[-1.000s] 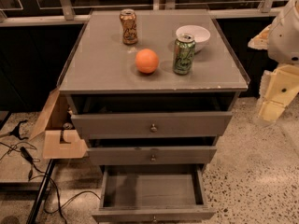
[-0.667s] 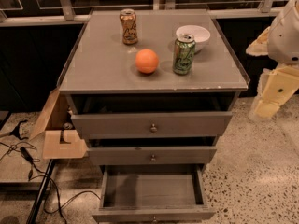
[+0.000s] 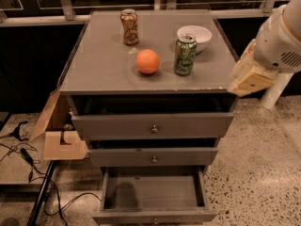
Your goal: Place orange into bottom drawer
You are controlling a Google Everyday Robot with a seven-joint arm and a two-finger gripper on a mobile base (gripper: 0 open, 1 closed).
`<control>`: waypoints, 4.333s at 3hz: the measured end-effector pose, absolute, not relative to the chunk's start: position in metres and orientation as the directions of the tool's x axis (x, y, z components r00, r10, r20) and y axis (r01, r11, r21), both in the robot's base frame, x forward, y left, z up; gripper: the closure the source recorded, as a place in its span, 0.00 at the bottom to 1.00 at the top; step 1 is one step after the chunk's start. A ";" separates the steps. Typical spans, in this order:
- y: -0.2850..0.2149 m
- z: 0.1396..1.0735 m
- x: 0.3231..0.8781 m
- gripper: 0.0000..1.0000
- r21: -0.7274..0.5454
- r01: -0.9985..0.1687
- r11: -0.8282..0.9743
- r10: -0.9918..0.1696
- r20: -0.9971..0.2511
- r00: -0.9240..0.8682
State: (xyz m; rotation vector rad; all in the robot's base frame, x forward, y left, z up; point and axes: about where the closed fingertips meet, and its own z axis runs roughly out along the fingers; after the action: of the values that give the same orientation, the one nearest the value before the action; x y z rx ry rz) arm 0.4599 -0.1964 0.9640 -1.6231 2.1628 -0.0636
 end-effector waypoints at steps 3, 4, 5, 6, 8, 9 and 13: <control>-0.139 0.954 0.567 1.00 -0.500 -0.810 0.306 -0.864 -0.503 -0.016; -0.139 0.954 0.567 1.00 -0.500 -0.810 0.306 -0.864 -0.503 -0.016; -0.127 0.951 0.569 1.00 -0.511 -0.810 0.290 -0.860 -0.510 0.014; -0.104 0.948 0.576 1.00 -0.522 -0.809 0.268 -0.846 -0.529 0.061; -0.059 0.934 0.598 0.59 -0.519 -0.828 0.213 -0.823 -0.552 0.134; -0.048 0.926 0.605 0.36 -0.512 -0.837 0.193 -0.820 -0.553 0.148; -0.029 0.896 0.654 0.25 -0.490 -0.852 0.187 -0.820 -0.555 0.139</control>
Offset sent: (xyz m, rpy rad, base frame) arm 0.1124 0.0581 -0.0150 0.1830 -0.3506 0.1096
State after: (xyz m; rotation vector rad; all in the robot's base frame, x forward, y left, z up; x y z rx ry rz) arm 0.6544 -0.0286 0.8965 -1.6095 1.6556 0.0494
